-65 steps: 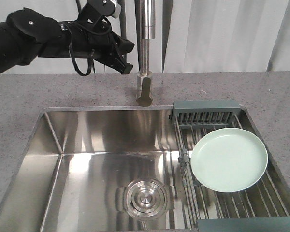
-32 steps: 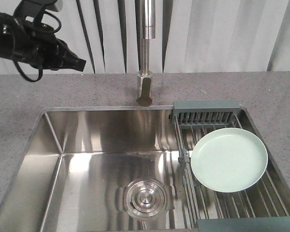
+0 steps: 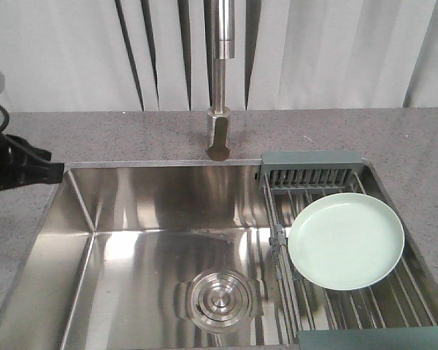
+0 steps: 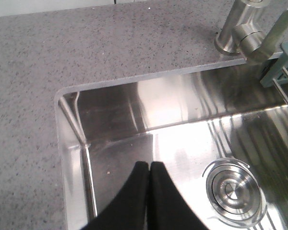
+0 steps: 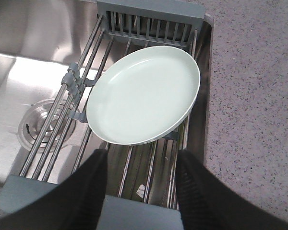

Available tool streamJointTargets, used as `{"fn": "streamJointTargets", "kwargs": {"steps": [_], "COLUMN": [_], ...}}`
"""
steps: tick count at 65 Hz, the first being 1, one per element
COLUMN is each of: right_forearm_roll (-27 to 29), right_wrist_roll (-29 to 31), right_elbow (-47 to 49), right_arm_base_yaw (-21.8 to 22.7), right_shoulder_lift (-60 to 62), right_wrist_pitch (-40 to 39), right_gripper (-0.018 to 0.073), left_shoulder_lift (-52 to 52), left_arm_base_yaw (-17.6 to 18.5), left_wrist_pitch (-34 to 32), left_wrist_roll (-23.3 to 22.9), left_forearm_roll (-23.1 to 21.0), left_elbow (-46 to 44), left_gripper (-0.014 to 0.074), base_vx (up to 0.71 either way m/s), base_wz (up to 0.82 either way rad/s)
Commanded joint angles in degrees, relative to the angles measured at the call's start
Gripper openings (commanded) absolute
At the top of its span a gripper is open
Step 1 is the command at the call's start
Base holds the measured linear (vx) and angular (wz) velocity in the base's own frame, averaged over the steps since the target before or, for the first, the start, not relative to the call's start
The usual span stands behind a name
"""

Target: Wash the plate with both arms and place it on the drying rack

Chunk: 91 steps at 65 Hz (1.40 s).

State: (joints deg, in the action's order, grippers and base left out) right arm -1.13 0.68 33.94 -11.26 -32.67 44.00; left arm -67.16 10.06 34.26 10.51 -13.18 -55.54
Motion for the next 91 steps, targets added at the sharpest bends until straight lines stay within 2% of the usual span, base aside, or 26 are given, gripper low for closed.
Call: {"fn": "streamJointTargets", "kwargs": {"steps": [1,16,22,37,55,61,75,91], "right_forearm_roll": [-0.60,-0.60,-0.60,-0.60,-0.60,-0.60,-0.60,-0.60], "right_wrist_roll": [0.45,0.45,0.45,0.45,0.45,0.45,0.45,0.45], "right_elbow": [1.49,1.49,1.49,1.49,1.49,1.49,1.49,1.49], "right_arm_base_yaw": [0.05,0.05,0.05,0.05,0.05,0.05,0.00,0.00], "right_shoulder_lift": [-0.12,-0.12,-0.12,-0.12,-0.12,-0.12,-0.12,-0.12], "right_wrist_pitch": [-3.55,-3.55,-3.55,-3.55,-3.50,-3.57,-3.53,-3.53], "right_gripper": [0.0329,0.0329,0.0329,0.0329,0.0329,0.0329,0.0329,0.0329], "left_shoulder_lift": [5.44,14.88,18.22,24.96,25.90,28.00,40.56,54.83], "left_arm_base_yaw": [-0.60,-0.60,-0.60,-0.60,-0.60,-1.22,-7.58,-13.51], "left_wrist_pitch": [-4.40,-2.87,-1.83,3.54,3.38,-1.00,-14.65,-17.58], "left_wrist_roll": [-1.85,-5.55,-5.61,-5.67,-5.49,-5.67,-5.72,-5.97], "left_forearm_roll": [-0.41,3.62,5.36,5.18,5.59,8.32,8.23,8.17], "left_elbow": [2.47,10.38,12.23,13.25,13.25,15.45,27.18,39.41], "left_gripper": [-0.0006,-0.0006,-0.0006,-0.0006,-0.0006,-0.0006,-0.0006,-0.0006], "base_vx": [0.00,0.00,0.00,0.00,0.00,0.00,0.00,0.00], "base_wz": [0.00,0.00,0.00,0.00,0.00,0.00,0.00,0.00]}}
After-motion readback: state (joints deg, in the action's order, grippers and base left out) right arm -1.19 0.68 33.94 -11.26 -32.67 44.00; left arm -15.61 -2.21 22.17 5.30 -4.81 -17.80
